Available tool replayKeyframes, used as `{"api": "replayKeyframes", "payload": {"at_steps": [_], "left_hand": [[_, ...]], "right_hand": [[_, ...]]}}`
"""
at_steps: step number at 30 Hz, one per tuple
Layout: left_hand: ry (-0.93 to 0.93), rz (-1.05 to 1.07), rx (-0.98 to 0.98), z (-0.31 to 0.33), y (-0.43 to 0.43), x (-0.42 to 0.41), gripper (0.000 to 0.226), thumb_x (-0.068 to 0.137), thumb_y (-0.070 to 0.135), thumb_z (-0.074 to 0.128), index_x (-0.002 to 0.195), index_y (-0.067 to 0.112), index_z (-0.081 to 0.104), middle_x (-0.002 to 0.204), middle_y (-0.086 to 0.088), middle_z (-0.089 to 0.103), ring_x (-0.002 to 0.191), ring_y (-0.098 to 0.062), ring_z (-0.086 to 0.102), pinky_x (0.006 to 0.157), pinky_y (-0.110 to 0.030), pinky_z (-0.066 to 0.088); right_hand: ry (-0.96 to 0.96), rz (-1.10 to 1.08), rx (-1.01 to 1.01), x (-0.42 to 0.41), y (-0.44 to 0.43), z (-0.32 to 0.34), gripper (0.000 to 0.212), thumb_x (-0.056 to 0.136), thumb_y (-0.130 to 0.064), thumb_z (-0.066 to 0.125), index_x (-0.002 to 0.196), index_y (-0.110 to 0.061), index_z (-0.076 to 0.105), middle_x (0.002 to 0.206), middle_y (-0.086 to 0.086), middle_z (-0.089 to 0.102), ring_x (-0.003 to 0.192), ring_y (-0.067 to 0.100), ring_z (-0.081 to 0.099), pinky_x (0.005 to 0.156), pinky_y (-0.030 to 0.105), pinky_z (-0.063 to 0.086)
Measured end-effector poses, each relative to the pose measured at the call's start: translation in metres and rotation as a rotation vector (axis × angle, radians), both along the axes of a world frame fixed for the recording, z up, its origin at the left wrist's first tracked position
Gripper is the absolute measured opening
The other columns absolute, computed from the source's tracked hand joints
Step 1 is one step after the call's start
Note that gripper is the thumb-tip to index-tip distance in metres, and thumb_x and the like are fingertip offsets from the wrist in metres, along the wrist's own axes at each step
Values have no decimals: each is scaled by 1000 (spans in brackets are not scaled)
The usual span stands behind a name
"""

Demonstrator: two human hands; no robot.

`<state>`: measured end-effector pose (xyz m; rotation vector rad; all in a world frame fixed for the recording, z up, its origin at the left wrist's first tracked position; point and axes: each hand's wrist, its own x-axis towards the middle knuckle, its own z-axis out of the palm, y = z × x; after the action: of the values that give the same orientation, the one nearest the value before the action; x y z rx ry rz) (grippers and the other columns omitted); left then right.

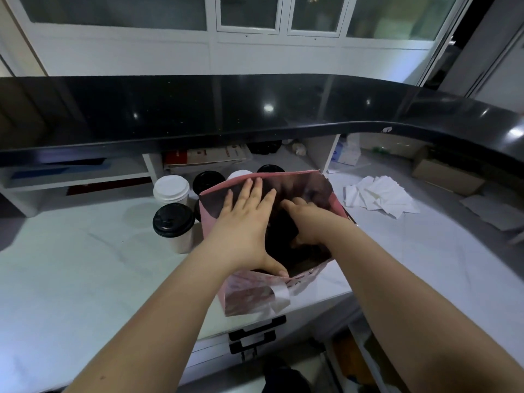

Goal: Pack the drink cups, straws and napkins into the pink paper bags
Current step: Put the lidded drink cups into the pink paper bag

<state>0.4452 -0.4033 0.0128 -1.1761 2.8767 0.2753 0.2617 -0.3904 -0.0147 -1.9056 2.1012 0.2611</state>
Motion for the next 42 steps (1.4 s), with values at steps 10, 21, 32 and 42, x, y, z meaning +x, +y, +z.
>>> {"api": "replayKeyframes", "payload": {"at_steps": [10, 21, 32, 42], "left_hand": [[-23, 38, 0, -1, -3, 1, 142, 55, 74, 76, 154, 24, -12, 158, -9, -31, 143, -23, -33, 120, -51, -8], [-86, 56, -60, -13, 3, -1, 142, 55, 81, 69, 152, 25, -18, 155, -13, -35, 138, -31, -39, 119, -55, -9], [158, 62, -29, 0, -2, 6, 88, 83, 60, 62, 154, 31, 18, 158, -1, 21, 144, -24, 13, 115, -45, 23], [352, -6, -55, 27, 16, -34, 32, 92, 39, 56, 122, 25, 58, 115, -1, 61, 106, -25, 56, 82, -43, 51]], "right_hand": [[-120, 34, 40, -6, 5, -16, 101, 76, -31, 78, 153, -26, 13, 154, 5, 28, 135, 32, 36, 109, 45, 39], [22, 111, 134, -7, 16, -57, 80, 96, -60, 35, 148, -41, -23, 155, -8, -35, 143, 19, -32, 118, 48, -13], [-313, 66, -124, 10, 9, 20, 69, 88, -35, 66, 150, -27, 34, 157, 3, 29, 141, 24, 30, 114, 34, 28], [-218, -301, -677, -14, 80, 47, 19, 93, -25, 61, 110, -24, 68, 102, -3, 67, 98, 20, 58, 81, 37, 50]]}}
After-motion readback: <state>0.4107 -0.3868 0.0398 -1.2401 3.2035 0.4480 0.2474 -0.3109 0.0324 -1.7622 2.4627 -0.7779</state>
